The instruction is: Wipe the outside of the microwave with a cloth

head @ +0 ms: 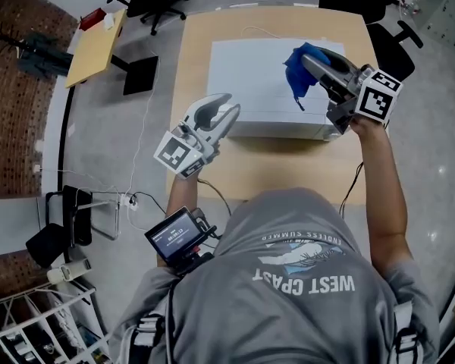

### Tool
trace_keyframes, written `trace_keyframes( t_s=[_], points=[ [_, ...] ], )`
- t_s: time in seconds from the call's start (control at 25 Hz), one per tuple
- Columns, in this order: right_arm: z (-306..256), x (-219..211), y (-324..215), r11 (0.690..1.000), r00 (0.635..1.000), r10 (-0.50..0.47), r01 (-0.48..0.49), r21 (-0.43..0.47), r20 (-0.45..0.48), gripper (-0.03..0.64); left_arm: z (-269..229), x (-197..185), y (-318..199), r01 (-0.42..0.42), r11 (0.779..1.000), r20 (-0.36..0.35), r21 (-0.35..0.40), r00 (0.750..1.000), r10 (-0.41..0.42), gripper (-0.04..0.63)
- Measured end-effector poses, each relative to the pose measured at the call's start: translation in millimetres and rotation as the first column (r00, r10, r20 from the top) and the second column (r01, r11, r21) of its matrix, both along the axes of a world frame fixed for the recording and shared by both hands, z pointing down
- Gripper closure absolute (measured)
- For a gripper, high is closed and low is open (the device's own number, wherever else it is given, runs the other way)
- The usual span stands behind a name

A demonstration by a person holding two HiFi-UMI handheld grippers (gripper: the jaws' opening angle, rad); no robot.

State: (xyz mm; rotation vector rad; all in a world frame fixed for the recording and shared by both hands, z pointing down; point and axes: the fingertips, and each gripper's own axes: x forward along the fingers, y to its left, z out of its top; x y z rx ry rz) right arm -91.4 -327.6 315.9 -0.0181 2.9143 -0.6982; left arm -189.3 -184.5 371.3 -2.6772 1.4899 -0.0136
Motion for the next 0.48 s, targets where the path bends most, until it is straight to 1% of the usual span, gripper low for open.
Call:
trace_keyframes(
  t_s=[0.04, 0.12, 0.24, 0.36, 0.48],
  points=[
    [-2.5, -14.1, 11.8, 1.0, 1.0, -0.025, 0.025, 0.011, -0.011, 0.488, -2.5, -3.5, -1.3, -0.005, 1.0, -0.009, 0.006, 1.0, 0.006, 0.463],
    [-5.1, -40.7, 35.7, 0.997, 0.997, -0.072, 0.073, 0.034, -0.035, 0.488, -5.9, -8.9, -2.1, -0.019, 1.0, -0.022, 0.017, 1.0, 0.019, 0.417],
    [-5.8, -68.6, 66.7, 0.987, 0.988, -0.139, 0.143, 0.068, -0.069, 0.488, -6.0, -6.6, -5.2, -0.043, 0.999, -0.018, 0.018, 0.999, 0.044, 0.362],
    [-4.4, -88.8, 93.9, 0.968, 0.97, -0.198, 0.216, 0.129, -0.139, 0.487, -8.8, 0.1, -9.0, -0.059, 0.998, 0.006, 0.019, 0.998, 0.059, 0.344],
    [-2.6, -103.6, 117.3, 0.942, 0.943, -0.228, 0.277, 0.189, -0.243, 0.488, -14.0, 6.2, -10.4, -0.059, 0.998, 0.063, 0.004, 0.996, 0.058, 0.344]
  ],
)
